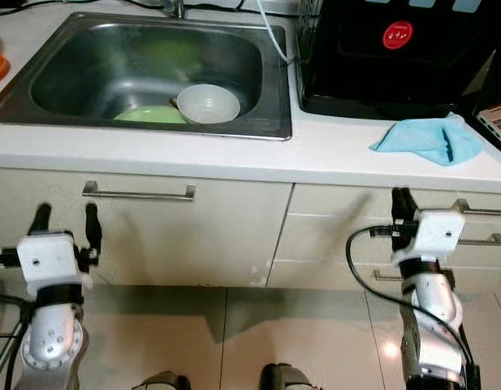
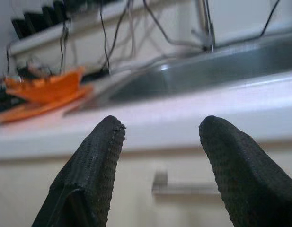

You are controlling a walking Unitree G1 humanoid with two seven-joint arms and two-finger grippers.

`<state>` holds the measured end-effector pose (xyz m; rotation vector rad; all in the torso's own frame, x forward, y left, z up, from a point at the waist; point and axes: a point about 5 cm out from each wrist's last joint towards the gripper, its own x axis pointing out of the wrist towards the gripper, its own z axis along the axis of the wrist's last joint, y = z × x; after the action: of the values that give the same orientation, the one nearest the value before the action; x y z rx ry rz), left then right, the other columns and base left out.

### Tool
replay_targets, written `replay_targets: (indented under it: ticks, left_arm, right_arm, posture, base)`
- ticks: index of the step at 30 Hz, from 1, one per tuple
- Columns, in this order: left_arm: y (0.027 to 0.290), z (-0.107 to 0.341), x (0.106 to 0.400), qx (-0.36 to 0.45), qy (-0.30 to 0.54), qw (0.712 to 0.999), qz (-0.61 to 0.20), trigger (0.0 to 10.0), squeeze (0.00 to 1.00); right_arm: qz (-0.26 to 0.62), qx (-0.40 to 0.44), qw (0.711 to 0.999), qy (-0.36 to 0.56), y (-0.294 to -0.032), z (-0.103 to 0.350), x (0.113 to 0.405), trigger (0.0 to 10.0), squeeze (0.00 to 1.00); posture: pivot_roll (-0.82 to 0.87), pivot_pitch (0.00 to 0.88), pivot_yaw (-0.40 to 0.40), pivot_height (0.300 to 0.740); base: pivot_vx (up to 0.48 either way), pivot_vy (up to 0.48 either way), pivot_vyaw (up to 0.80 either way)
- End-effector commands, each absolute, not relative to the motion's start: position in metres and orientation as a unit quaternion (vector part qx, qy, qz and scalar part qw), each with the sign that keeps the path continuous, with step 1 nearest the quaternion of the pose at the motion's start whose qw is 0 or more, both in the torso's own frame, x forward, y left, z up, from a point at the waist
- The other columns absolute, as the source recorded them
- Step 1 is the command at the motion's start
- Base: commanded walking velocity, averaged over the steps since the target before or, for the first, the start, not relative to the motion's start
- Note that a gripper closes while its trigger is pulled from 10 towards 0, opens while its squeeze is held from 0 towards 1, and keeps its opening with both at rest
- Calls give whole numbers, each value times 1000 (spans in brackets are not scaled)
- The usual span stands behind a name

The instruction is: Kitchen organization

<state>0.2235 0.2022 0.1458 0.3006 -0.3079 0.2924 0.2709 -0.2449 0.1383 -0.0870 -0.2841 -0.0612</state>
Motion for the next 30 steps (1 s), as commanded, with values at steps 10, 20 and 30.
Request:
replay_targets:
  ticks: [10,20,30]
  left_arm:
    - [185,176,260,135,-177,969,108,10000,0]
    - [151,184,308,117,-165,979,28,10000,0]
    - [143,184,321,103,-164,981,15,10000,0]
  right_arm:
    - [-13,15,990,-143,-217,163,313,10000,0]
    - [26,51,992,-113,-162,169,355,10000,0]
    - [43,66,990,-113,-140,169,365,10000,0]
  posture:
    - [-8,93,-42,732]
    - [32,43,-29,732]
    - [26,21,-21,732]
  base:
    - [0,0,0]
    - [0,0,0]
    - [0,0,0]
